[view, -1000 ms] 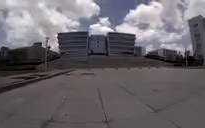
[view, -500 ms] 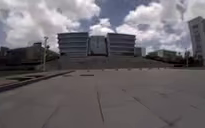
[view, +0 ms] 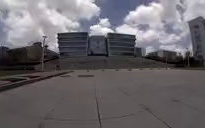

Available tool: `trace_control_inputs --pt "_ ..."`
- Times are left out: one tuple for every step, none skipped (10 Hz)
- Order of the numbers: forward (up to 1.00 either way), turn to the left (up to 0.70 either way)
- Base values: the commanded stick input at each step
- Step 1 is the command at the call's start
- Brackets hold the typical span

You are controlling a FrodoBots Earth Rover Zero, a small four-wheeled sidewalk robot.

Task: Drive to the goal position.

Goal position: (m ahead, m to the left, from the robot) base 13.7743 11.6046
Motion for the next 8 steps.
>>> trace_control_inputs --pt "0.70 0.00" --pt "0.70 0.00" --pt "0.70 0.00" --pt "0.70 0.00" --pt "0.70 0.00" --pt "0.70 0.00" --pt "0.70 0.00" --pt "0.70 0.00"
